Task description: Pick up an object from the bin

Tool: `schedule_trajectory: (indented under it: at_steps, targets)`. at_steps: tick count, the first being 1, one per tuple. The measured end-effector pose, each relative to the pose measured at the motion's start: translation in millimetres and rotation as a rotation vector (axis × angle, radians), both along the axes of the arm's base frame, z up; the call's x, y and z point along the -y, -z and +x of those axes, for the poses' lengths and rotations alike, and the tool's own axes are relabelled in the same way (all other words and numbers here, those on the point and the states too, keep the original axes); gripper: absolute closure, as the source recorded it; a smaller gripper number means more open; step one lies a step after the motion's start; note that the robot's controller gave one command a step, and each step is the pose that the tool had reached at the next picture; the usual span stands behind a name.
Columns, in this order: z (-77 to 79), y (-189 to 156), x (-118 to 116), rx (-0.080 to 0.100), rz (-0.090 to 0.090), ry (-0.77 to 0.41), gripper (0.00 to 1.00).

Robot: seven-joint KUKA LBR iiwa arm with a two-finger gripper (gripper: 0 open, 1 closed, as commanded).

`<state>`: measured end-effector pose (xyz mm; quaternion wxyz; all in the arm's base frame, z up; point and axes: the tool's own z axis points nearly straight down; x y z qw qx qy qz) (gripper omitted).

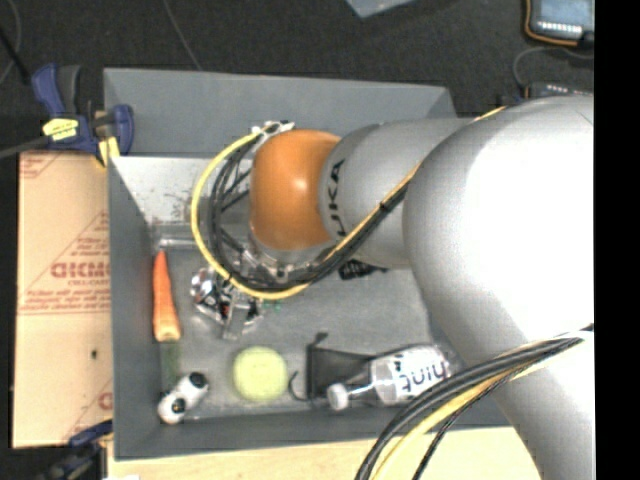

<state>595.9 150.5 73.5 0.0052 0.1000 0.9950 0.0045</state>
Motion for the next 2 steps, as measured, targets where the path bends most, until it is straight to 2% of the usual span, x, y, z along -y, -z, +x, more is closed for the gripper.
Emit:
schedule_trajectory:
  at_steps: [1, 2]
  targets:
    - [-1.4, -7, 1, -0.003, -0.001, 0.0, 1.0]
    - [-1.5, -29, 1, -0.004, -0.001, 0.0, 1.0]
